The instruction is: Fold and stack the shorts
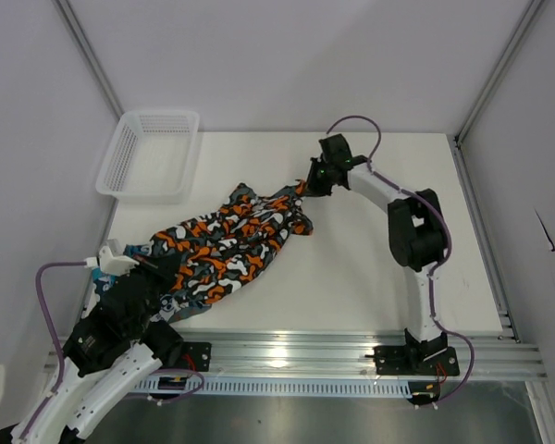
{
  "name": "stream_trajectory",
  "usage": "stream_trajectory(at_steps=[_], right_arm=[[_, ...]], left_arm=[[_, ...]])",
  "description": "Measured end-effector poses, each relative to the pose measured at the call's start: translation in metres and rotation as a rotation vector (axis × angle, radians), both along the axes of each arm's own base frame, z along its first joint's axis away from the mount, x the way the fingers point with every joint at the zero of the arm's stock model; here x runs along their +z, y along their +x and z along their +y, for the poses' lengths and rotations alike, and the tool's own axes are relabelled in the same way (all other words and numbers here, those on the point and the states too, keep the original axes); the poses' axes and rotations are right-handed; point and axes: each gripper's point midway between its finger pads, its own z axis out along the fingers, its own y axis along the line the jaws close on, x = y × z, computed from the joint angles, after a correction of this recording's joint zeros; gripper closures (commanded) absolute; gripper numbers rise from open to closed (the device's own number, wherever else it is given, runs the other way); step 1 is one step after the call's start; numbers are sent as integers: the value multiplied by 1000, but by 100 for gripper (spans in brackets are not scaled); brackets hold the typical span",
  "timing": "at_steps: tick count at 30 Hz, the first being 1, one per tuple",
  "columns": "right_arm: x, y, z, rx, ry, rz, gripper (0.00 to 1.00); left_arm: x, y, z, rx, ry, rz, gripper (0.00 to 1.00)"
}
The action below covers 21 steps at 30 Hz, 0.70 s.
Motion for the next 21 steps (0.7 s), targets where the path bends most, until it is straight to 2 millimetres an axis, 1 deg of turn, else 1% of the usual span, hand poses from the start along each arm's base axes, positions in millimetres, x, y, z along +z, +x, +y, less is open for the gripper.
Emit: stream_trajectory(at_steps=[1,2,4,5,7,8,11,14,16,19,21], right_arm=[[8,-2,-11,-9,-6,-6,100],[21,-5,-25,-23,-18,-15,100],[49,-12,-53,-53,-43,-48,100],[67,-18,-70,-70,-54,-74,100],[94,-31,-95,-100,-66,-117,100],[108,-42,-109,-120,-75,-141,100],[141,-81,-143,-169,-110,-190,100],[168,-117,-162,-189,-139,-222,100],[182,-134,-170,-191,-156,-242,100],[188,-154,-180,-192,-191,-226,100],[185,-163,-186,-198,-210,-216,100]], left_arm=[[2,1,-1,-2,4,3,100],[4,2,-2,-5,10,3,100],[12,5,-5,-15,18,0,100],[17,7,-8,-22,21,-2,100],[29,11,-13,-38,33,-2,100],[36,14,-18,-50,38,-3,100],[56,26,-34,-93,50,-10,100],[76,40,-53,-144,62,-13,100],[90,48,-67,-183,62,-11,100],[115,68,-82,-225,38,-23,100],[117,83,-89,-251,19,-16,100]])
